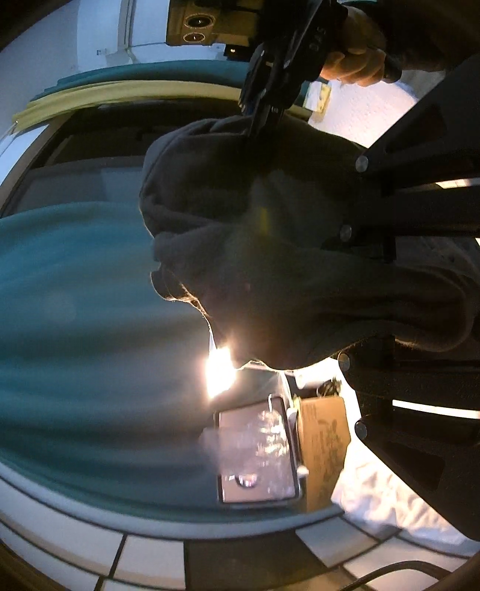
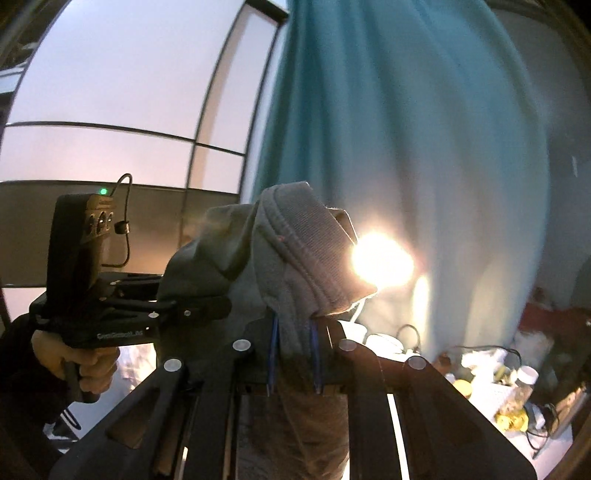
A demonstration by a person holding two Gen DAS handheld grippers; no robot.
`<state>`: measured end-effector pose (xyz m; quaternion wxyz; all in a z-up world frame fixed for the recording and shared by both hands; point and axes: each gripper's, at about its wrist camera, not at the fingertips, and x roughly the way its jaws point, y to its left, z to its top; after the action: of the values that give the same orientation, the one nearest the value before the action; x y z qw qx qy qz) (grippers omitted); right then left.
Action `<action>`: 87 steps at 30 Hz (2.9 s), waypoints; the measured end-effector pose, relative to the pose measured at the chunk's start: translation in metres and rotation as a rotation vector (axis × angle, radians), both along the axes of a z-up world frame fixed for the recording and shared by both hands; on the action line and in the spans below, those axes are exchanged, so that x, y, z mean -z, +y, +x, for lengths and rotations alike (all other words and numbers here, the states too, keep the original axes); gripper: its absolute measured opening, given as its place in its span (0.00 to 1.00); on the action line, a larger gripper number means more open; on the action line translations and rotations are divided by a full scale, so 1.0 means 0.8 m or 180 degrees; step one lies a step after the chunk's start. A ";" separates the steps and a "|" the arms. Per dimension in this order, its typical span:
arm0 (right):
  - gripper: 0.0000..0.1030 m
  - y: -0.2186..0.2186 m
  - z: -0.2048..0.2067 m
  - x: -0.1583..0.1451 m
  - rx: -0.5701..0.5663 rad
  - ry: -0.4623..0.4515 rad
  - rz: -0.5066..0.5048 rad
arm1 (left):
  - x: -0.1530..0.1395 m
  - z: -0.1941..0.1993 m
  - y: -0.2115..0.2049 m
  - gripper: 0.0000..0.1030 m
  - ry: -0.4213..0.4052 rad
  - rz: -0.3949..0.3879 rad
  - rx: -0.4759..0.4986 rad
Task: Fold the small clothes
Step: 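Lift the gripped shirt end up with both grippers held together, then lower the shirt end onto the bedspread and open both grippers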
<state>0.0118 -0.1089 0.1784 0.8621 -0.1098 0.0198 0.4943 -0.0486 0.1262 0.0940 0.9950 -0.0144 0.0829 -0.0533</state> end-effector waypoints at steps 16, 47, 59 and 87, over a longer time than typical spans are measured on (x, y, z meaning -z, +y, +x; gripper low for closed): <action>0.16 0.024 -0.003 0.030 -0.0119 0.0361 -0.0144 | 0.033 0.023 0.025 0.21 0.0295 -0.0063 0.0095; 0.16 0.086 0.172 0.117 0.0165 0.1169 -0.0444 | 0.103 0.163 0.050 0.22 0.0955 -0.0079 0.0082; 0.16 0.115 0.231 0.161 0.0249 0.1474 -0.0618 | 0.141 0.223 0.076 0.22 0.1265 -0.0214 0.0077; 0.16 0.171 0.357 0.273 0.0276 0.2274 -0.0889 | 0.213 0.315 0.119 0.25 0.2018 -0.0356 -0.0105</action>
<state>0.2972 0.0283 -0.0397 0.7977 -0.0461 0.3907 0.4571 0.2030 0.2215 -0.0762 0.9181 -0.0862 0.3854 -0.0345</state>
